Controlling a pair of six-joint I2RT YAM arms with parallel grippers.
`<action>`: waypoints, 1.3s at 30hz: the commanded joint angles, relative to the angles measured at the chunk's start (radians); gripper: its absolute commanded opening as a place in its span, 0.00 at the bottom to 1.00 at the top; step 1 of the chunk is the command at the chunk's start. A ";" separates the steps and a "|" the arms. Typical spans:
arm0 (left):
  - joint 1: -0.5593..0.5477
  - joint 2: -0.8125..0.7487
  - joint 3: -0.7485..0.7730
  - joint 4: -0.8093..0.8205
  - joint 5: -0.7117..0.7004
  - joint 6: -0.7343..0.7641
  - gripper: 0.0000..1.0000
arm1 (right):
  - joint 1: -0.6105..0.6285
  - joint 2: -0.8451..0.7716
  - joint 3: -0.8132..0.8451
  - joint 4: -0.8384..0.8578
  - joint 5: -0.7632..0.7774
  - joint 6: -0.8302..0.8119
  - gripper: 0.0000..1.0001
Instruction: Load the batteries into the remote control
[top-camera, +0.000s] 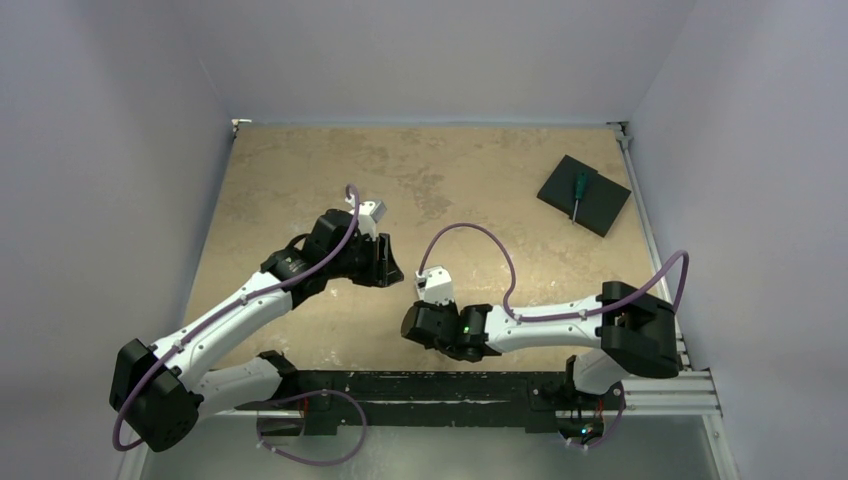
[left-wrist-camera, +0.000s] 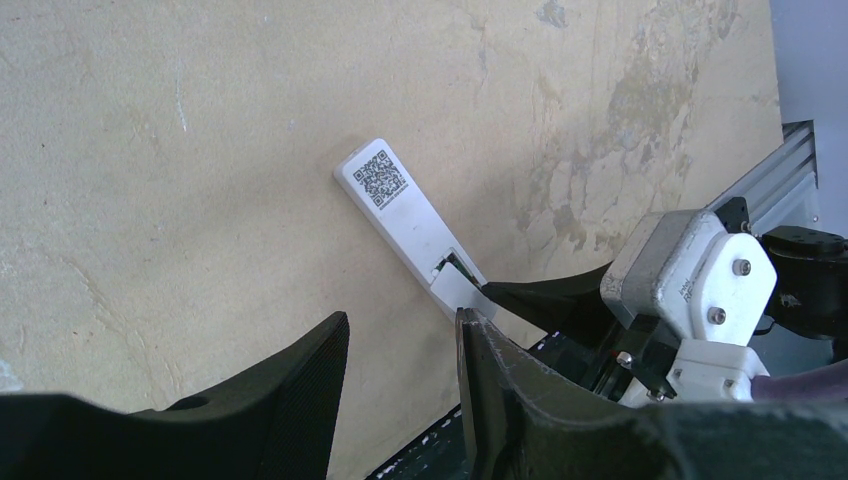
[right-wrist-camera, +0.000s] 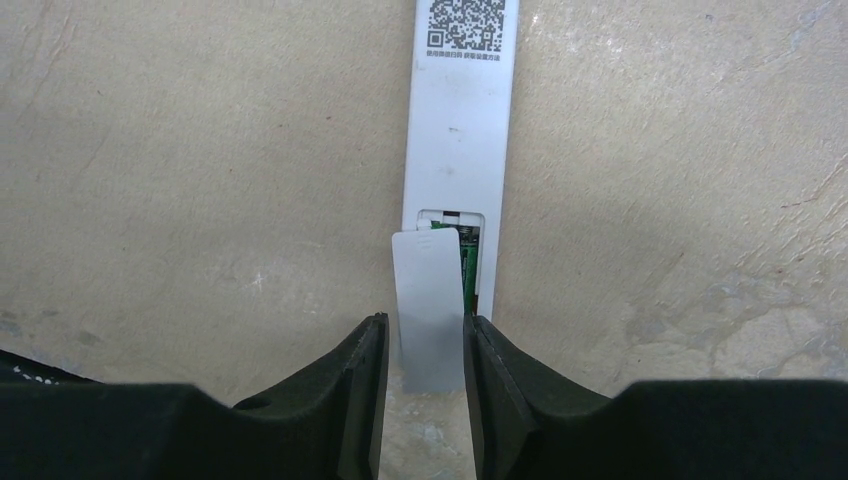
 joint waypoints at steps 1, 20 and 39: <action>0.003 -0.005 0.011 0.023 0.012 0.010 0.43 | -0.008 -0.003 0.027 0.020 0.034 -0.006 0.40; 0.003 0.001 0.009 0.024 0.016 0.008 0.43 | -0.019 0.012 0.004 0.031 0.035 0.002 0.40; 0.004 0.007 0.010 0.027 0.019 0.008 0.43 | -0.025 0.012 -0.009 0.016 0.055 0.026 0.40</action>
